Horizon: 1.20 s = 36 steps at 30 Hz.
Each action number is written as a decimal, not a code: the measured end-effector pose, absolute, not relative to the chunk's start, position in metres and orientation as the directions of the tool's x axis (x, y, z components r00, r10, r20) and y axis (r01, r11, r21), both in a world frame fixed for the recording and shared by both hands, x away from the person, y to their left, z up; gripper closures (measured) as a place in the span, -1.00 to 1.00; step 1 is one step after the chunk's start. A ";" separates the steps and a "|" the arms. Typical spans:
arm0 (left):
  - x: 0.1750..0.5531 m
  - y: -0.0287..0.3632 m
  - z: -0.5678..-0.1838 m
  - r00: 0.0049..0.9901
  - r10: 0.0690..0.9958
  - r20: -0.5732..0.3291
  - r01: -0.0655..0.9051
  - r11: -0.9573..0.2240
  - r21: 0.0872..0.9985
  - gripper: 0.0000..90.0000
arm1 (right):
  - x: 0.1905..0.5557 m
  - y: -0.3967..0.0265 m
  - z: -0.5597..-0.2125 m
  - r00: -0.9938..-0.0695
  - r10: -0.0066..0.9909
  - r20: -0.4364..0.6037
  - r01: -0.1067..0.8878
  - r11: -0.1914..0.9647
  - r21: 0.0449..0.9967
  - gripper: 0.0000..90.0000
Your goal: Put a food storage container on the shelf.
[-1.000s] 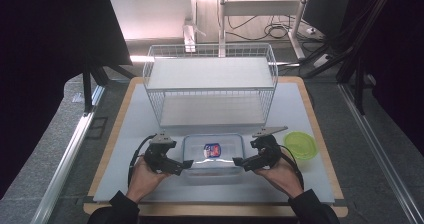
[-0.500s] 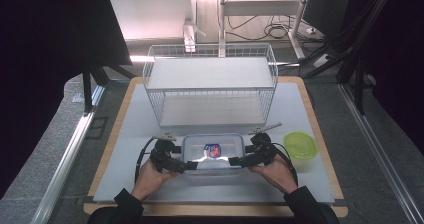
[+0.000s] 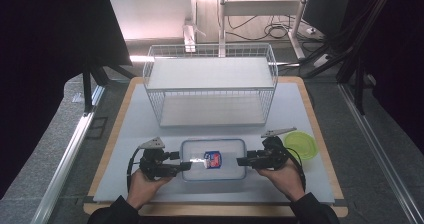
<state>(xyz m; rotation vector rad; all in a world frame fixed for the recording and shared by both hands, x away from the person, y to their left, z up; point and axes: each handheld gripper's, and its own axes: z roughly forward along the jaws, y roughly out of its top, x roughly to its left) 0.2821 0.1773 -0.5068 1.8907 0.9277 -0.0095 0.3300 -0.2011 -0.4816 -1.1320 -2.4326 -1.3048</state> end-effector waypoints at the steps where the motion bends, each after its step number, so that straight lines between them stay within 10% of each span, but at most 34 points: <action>1: 0.281 0.178 -0.507 0.703 0.594 -0.392 0.605 -0.209 0.768 -0.17 | 0.330 -0.201 -0.482 -0.702 0.544 0.459 0.683 0.334 0.650 0.01; 13: 0.290 0.184 -0.518 0.661 0.560 -0.499 0.679 -0.165 0.715 -0.38 | 0.328 -0.201 -0.484 -0.683 0.553 0.477 0.701 0.313 0.641 0.04; 15: 0.288 0.183 -0.513 0.678 0.558 -0.478 0.662 -0.181 0.727 -0.13 | 0.328 -0.201 -0.485 -0.679 0.553 0.482 0.705 0.312 0.637 0.02; 36: 0.289 0.183 -0.497 0.654 0.573 -0.493 0.643 -0.078 0.762 0.09 | 0.319 -0.206 -0.469 -0.663 0.589 0.461 0.690 0.242 0.682 0.19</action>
